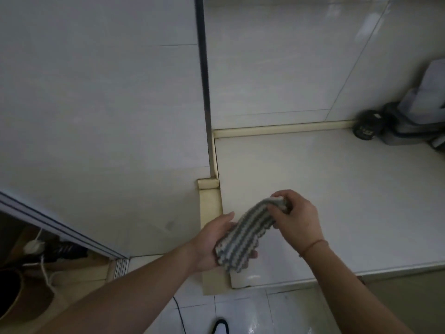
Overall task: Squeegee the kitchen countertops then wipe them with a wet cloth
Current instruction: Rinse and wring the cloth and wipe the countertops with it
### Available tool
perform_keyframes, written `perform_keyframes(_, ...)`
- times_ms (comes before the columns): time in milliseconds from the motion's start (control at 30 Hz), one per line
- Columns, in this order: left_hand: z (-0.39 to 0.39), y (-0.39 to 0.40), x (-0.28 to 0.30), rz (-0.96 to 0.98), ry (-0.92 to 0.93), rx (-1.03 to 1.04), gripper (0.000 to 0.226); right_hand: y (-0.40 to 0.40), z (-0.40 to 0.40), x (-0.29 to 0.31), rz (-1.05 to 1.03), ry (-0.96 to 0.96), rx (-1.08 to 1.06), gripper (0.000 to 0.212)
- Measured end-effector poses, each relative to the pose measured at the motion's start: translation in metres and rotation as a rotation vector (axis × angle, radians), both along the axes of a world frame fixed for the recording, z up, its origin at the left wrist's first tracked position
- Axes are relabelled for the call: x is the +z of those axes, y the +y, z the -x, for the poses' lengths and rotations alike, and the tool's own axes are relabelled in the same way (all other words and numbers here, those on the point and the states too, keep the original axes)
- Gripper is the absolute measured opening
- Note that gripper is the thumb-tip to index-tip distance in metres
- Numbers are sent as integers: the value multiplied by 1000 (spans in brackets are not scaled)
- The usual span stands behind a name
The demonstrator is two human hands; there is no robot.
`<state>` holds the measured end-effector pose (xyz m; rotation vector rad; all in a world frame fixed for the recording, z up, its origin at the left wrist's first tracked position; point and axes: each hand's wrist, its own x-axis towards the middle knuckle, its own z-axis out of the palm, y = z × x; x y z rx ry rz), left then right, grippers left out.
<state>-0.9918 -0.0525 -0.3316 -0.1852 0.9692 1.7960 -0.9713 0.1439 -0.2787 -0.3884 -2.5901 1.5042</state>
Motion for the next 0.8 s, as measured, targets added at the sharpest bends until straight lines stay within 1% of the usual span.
perform_keyframes(33, -2, 3, 1, -69, -94, 14, 72, -4, -5, 1, -107, 42, 23, 11)
perform_keyframes(100, -7, 12, 5, -114, -197, 63, 79, -14, -25, -1, -254, 129, 160, 15)
perform_keyframes(167, -8, 22, 8, -94, -214, 78, 77, -22, -50, -8, -337, 185, 400, 26)
perform_keyframes(200, -8, 27, 8, -97, -188, 47, 74, -21, -62, -15, -398, 252, 506, 30)
perform_keyframes(233, -7, 33, 10, -101, -151, 5, 69, -16, -71, -21, -445, 356, 564, 31)
perform_keyframes(267, -6, 38, 11, -92, -110, -37, 64, -8, -79, -26, -460, 461, 558, 28)
perform_keyframes(300, -4, 43, 11, -78, -82, -84, 57, 4, -85, -30, -450, 540, 504, 26)
perform_keyframes(333, -3, 50, 11, -60, -56, -131, 49, 18, -90, -34, -452, 584, 434, 29)
perform_keyframes(367, -3, 57, 12, -42, -37, -182, 41, 34, -94, -38, -488, 591, 375, 38)
perform_keyframes(400, -5, 67, 16, -32, -28, -241, 33, 50, -98, -41, -555, 551, 342, 52)
perform_keyframes(467, -10, 95, 26, -1, 5, -399, 15, 79, -106, -49, -695, 430, 368, 81)
perform_keyframes(500, -14, 112, 32, 31, 46, -495, 11, 93, -112, -52, -738, 383, 407, 88)
perform_keyframes(533, -20, 131, 37, 66, 97, -594, 9, 105, -117, -53, -769, 354, 437, 85)
perform_keyframes(567, -27, 153, 42, 96, 146, -693, 12, 117, -122, -54, -802, 360, 435, 74)
perform_keyframes(600, -36, 177, 47, 130, 191, -788, 18, 129, -129, -55, -843, 385, 399, 61)
perform_keyframes(633, -44, 201, 51, 165, 227, -871, 25, 143, -136, -53, -882, 389, 345, 52)
perform_keyframes(700, -62, 253, 55, 218, 296, -1010, 32, 173, -155, -43, -916, 370, 194, 51)
perform_keyframes(800, -95, 343, 63, 205, 396, -1160, 25, 238, -203, -27, -953, 259, -29, 52)
